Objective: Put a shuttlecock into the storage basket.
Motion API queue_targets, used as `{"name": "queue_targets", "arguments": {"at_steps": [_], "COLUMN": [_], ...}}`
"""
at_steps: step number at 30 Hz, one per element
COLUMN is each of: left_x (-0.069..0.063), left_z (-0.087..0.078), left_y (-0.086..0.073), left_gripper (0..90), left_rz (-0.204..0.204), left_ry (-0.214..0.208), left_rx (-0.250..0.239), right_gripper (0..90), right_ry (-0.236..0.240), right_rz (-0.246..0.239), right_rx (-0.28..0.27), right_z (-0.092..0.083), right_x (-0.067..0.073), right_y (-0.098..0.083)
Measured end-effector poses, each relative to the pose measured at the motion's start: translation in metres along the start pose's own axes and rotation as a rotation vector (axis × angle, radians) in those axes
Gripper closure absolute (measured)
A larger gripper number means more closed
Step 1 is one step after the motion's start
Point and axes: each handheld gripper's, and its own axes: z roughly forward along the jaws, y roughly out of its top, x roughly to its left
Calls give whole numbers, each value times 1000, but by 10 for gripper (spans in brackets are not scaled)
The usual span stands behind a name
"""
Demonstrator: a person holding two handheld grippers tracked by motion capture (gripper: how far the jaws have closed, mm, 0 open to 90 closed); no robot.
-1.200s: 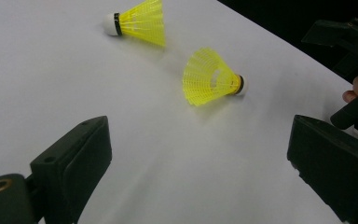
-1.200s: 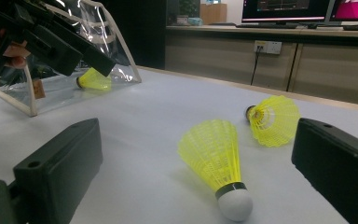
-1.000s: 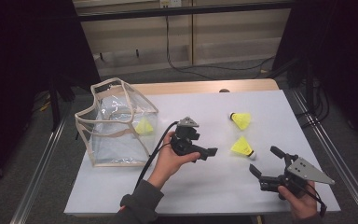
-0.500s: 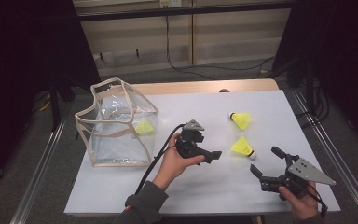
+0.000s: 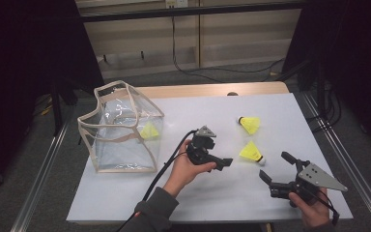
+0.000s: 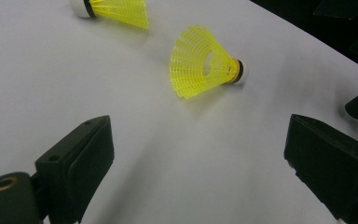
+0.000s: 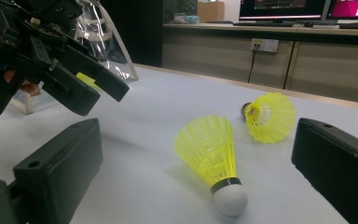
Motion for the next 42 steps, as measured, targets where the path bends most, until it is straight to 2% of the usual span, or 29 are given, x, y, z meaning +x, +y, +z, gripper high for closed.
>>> {"name": "queue_targets", "arguments": {"at_steps": [10, 21, 28, 34, 42], "left_x": [-1, -3, -5, -5, -4], "left_z": [10, 20, 28, 34, 42], "left_y": [1, 4, 7, 10, 11], "left_gripper": [88, 95, 108, 137, 194], "left_rz": [3, 8, 23, 24, 48], "left_ry": [2, -5, -15, -25, -28], "left_rx": [13, 4, 16, 17, 22], "right_gripper": [16, 16, 16, 16, 16], "right_ry": [-4, -1, -4, -2, -5], "right_rz": [6, 1, 4, 6, 3], "right_rx": [-1, 1, 3, -1, 1], "right_z": [-1, -1, -2, -2, -3], "right_x": [0, 0, -1, -1, -2], "right_y": [0, 0, 0, 0, 0]}}
